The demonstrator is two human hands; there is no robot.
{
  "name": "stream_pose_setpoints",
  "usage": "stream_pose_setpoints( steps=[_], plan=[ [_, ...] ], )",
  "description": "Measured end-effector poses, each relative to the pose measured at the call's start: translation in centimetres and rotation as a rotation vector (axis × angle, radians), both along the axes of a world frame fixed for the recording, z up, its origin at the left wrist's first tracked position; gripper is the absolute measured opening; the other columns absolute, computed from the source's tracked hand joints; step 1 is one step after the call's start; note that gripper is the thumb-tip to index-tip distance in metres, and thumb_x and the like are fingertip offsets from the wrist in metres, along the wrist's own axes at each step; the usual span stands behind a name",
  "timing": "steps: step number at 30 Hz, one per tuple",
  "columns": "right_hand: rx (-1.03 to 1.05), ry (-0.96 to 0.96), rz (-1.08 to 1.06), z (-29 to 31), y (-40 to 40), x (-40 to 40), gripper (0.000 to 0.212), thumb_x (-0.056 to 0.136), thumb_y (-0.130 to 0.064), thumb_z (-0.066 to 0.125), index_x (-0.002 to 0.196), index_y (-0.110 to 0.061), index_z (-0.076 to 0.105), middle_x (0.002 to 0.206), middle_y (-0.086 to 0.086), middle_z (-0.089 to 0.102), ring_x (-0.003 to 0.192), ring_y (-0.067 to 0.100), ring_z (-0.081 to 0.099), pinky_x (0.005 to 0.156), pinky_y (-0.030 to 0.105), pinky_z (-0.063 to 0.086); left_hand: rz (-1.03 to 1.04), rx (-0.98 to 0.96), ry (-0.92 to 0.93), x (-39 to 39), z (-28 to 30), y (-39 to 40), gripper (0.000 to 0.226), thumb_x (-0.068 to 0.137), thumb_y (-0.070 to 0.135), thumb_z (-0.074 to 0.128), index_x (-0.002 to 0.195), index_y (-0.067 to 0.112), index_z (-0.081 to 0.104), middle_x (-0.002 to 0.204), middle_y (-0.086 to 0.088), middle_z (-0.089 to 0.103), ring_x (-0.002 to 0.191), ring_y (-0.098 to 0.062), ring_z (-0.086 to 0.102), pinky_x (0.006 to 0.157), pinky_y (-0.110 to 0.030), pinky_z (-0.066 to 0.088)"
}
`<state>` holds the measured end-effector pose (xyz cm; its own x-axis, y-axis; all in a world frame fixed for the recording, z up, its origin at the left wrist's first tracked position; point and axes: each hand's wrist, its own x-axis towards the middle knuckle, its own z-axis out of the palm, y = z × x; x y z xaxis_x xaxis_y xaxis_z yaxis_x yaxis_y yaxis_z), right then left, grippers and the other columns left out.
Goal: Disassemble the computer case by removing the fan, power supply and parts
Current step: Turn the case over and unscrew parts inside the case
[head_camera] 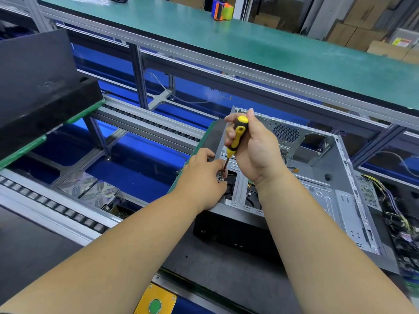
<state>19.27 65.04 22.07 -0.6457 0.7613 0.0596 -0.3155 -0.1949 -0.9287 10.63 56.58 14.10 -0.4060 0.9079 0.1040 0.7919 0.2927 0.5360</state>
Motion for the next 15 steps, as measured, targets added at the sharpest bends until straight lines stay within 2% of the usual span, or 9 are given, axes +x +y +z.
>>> stream_pose_setpoints(
  steps=[4,6,8,10,15],
  plan=[
    [0.004,0.042,0.029,-0.2,-0.4,-0.6,0.057,0.107,-0.046,0.019,0.084,-0.008,0.054,0.054,0.000,0.039,0.052,0.014,0.032,0.055,0.025,0.030,0.002,-0.006,0.007,0.0,0.1,0.0,0.024,0.080,0.041,0.067,0.101,0.034,0.058,0.126,0.009,0.033,0.117,-0.018,0.038,0.094,-0.046,0.047],
    [0.013,0.055,0.073,-0.2,-0.4,-0.6,0.053,0.103,-0.052,0.023,0.085,-0.010,0.049,0.055,0.000,0.038,0.054,0.016,0.029,0.054,0.026,0.029,0.002,-0.009,0.005,0.0,0.1,0.0,0.021,0.080,0.041,0.067,0.098,0.035,0.057,0.125,0.010,0.033,0.116,-0.017,0.039,0.093,-0.046,0.047],
    [0.036,0.058,0.095,-0.2,-0.5,-0.4,0.035,0.100,-0.044,0.038,0.086,-0.013,0.045,0.058,0.000,0.041,0.055,0.016,0.032,0.056,0.026,0.031,0.003,-0.011,-0.001,0.0,0.2,-0.1,0.019,0.079,0.042,0.067,0.095,0.036,0.057,0.124,0.011,0.033,0.116,-0.017,0.039,0.093,-0.045,0.047],
    [0.067,0.038,0.097,-0.3,-0.4,-0.1,0.025,0.098,-0.036,0.043,0.085,-0.015,0.042,0.061,-0.001,0.044,0.056,0.016,0.035,0.059,0.027,0.032,0.002,-0.012,-0.002,0.0,0.3,-0.1,0.019,0.079,0.041,0.067,0.095,0.036,0.057,0.124,0.011,0.032,0.116,-0.017,0.039,0.093,-0.045,0.047],
    [0.093,-0.020,0.085,-0.2,0.0,0.4,0.023,0.095,-0.035,0.046,0.082,-0.015,0.044,0.068,0.002,0.050,0.062,0.020,0.043,0.064,0.030,0.035,0.004,-0.008,-0.002,0.1,0.4,-0.1,0.019,0.080,0.040,0.068,0.097,0.034,0.058,0.124,0.010,0.033,0.116,-0.017,0.039,0.093,-0.044,0.047]
  ],
)
